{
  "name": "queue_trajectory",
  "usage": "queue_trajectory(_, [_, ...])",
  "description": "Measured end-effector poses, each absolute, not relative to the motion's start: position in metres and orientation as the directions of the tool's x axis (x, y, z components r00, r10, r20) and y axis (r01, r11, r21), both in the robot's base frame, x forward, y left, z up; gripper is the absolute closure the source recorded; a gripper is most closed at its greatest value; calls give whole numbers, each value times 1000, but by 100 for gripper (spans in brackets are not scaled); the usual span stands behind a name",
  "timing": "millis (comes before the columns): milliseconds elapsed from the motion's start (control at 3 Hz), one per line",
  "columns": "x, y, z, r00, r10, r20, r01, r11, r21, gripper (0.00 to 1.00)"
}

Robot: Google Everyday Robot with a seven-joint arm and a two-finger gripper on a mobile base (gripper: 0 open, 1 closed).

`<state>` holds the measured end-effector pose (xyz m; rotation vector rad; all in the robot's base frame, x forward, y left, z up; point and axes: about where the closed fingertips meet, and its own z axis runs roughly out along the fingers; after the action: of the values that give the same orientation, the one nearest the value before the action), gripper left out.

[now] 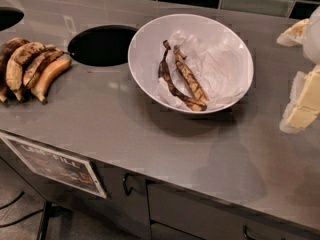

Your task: Pick banana from white bowl

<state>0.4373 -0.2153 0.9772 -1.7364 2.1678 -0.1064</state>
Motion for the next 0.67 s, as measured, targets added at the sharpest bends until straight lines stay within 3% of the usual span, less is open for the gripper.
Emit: queue_trajectory(667, [439,-211,979,-171,-957,-233,-930,235,-284,0])
